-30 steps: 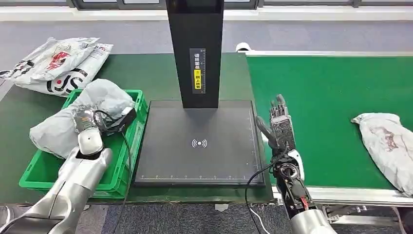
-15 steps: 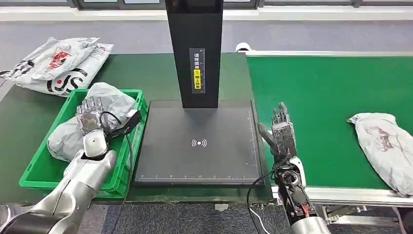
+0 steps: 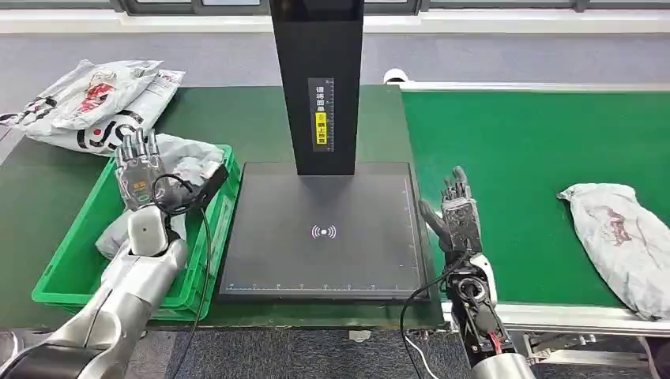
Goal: Moved the parcel from conveyor to table for the left to box.
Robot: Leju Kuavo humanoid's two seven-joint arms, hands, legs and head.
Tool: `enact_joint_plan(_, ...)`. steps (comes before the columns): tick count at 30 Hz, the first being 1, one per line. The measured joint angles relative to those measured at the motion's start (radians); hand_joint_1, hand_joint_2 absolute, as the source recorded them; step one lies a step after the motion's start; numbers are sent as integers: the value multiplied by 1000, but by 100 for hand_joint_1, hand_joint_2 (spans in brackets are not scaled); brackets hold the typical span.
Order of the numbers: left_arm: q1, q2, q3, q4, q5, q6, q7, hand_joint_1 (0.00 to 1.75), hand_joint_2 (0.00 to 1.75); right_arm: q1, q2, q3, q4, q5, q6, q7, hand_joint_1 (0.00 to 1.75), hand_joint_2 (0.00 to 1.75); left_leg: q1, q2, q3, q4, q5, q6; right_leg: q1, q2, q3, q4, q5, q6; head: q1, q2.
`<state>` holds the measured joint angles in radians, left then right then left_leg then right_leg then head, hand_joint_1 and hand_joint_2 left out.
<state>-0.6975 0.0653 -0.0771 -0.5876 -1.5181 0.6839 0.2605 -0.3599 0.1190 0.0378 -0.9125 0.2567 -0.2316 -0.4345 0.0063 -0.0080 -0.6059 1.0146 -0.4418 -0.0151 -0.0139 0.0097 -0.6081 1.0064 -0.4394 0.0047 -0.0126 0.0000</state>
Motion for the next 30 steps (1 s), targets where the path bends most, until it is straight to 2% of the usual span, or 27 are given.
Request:
enact_joint_plan(4,10,-42,36,-109,217,-22,-193,0,0,14,0,-2,-9,-5,5,-5,0,175,0,-2,-1,0,0,0,0,-1,0,0,0,0,0,0)
enact_joint_plan(8,10,-70,74,-152,578,-229,-385,0,0,10,0,-11,-9,-4,8,-6,0,175,-1,1,-1,0,0,0,-1,0,0,0,0,0,0,0)
enact_joint_plan(13,6,-94,120,-154,879,-342,-544,0,0,-5,0,-23,1,-7,14,-6,0,175,-1,1,0,0,0,0,0,0,0,0,1,0,0,0)
enact_joint_plan(24,4,-135,138,-141,956,-359,-570,0,0,-27,0,-35,16,-2,14,-1,0,175,0,0,-1,0,0,0,0,-1,0,0,1,-1,0,0)
enact_joint_plan(28,0,-140,138,-123,1005,-433,-539,0,0,-33,1,-44,21,25,16,18,0,175,0,-1,-1,0,0,0,0,-1,0,0,1,0,0,0)
enact_joint_plan(29,0,-142,138,-118,1030,-462,-546,0,175,-35,1,-45,23,33,15,18,0,0,0,-1,-1,0,0,0,0,-1,0,0,1,0,0,0)
enact_joint_plan(30,1,-144,138,-114,1056,-496,-559,0,175,-39,1,-45,26,41,12,18,0,0,0,0,-1,0,0,0,0,-1,0,0,1,0,0,0)
